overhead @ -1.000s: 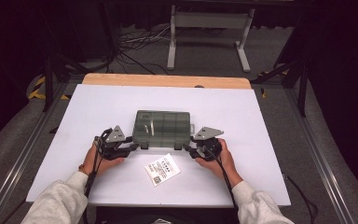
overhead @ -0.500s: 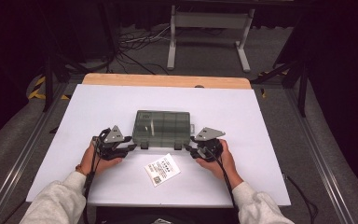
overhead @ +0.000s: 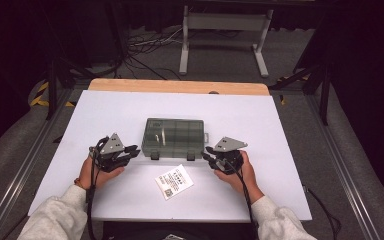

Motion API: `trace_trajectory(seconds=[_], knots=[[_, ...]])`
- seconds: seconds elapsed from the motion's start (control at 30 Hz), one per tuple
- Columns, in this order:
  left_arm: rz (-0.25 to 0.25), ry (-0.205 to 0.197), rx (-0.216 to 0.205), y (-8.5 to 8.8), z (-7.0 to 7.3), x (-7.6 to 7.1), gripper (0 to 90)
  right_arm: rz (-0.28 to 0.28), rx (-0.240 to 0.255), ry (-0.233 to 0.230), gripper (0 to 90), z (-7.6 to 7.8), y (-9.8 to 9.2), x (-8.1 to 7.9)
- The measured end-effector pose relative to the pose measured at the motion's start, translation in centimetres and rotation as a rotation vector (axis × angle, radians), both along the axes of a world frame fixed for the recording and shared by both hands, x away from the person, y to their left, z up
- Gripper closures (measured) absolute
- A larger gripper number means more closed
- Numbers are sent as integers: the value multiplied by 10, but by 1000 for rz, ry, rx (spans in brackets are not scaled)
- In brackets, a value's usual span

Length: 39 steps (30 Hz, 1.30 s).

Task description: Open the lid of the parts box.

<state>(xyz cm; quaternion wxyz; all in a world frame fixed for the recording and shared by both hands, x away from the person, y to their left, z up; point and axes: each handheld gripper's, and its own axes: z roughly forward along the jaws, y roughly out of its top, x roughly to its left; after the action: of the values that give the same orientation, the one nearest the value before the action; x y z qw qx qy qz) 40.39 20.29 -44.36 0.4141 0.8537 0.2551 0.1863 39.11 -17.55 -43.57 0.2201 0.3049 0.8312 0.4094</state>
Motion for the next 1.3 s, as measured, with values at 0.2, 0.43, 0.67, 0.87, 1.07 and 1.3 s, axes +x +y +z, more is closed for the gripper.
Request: trace_trajectory(seconds=[0.2,0.43,0.67,0.87,1.07,1.3], knots=[[-2,-5,6,-4,-1,-1,876,13,-4,-1,772,-1,0,0],[-7,10,9,-6,-4,0,870,16,-4,14,810,-2,-2,0],[-12,22,8,-6,-5,0,841,16,-9,34,756,-5,-3,1],[-10,35,9,-9,-8,2,813,18,-9,52,765,-9,-2,4],[-11,48,7,-12,-10,5,785,21,-12,47,779,-10,1,5],[-5,50,7,-10,-11,6,785,14,-17,37,778,-11,3,5]])
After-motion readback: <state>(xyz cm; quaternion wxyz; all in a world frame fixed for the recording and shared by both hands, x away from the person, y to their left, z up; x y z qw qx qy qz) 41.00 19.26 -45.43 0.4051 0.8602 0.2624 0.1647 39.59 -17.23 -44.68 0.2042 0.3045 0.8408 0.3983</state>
